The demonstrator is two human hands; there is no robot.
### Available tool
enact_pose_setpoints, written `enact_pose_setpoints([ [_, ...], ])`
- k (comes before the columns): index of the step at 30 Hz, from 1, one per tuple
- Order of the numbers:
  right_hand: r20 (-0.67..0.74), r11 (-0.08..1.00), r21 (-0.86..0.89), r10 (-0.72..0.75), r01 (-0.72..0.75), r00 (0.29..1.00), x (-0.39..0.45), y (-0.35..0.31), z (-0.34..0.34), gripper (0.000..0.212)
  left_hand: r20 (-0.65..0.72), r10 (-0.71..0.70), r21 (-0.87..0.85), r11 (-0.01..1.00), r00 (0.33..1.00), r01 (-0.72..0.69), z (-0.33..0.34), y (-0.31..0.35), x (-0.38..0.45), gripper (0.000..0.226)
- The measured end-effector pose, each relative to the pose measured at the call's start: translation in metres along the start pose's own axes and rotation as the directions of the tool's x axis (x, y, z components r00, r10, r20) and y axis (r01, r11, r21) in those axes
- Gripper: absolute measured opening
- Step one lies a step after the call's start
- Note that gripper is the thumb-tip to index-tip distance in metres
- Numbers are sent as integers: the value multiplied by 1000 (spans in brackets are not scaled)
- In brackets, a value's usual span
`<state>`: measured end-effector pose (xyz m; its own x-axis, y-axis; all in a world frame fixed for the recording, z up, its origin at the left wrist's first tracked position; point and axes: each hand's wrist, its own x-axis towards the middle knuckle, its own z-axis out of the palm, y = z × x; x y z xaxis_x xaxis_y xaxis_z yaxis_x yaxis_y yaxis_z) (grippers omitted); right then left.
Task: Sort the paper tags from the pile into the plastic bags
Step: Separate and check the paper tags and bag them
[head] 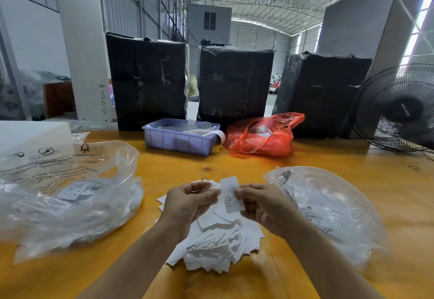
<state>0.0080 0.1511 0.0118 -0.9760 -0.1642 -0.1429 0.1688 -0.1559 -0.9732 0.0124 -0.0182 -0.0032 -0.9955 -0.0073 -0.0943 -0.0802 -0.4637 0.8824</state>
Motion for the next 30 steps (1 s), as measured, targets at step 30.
enact_pose_setpoints([
  [30, -194, 948, -6, -313, 318, 930, -7, -11, 2, 17, 52, 33, 101, 994, 998, -38, 7, -5, -5, 42],
])
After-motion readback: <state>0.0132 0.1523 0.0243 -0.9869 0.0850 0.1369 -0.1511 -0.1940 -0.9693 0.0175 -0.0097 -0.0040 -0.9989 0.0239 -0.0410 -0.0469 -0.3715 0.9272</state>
